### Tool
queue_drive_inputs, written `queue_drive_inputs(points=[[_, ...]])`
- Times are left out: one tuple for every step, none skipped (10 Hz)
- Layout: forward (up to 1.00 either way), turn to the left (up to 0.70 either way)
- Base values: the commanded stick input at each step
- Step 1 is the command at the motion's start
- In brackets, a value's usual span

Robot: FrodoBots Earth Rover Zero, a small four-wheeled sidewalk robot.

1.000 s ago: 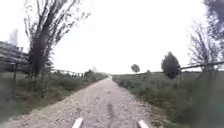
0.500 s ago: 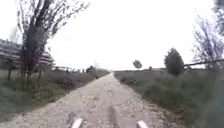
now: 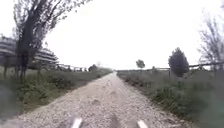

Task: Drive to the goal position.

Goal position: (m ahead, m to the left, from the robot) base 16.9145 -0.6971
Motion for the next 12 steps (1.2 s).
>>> queue_drive_inputs(points=[[0.70, -0.22], [0.70, -0.31], [0.70, -0.15], [0.70, 0.00], [0.70, 0.00], [0.70, 0.00], [0.70, 0.00], [0.70, 0.00], [0.70, 0.00], [0.70, 0.00], [0.70, 0.00], [0.70, 0.00]])
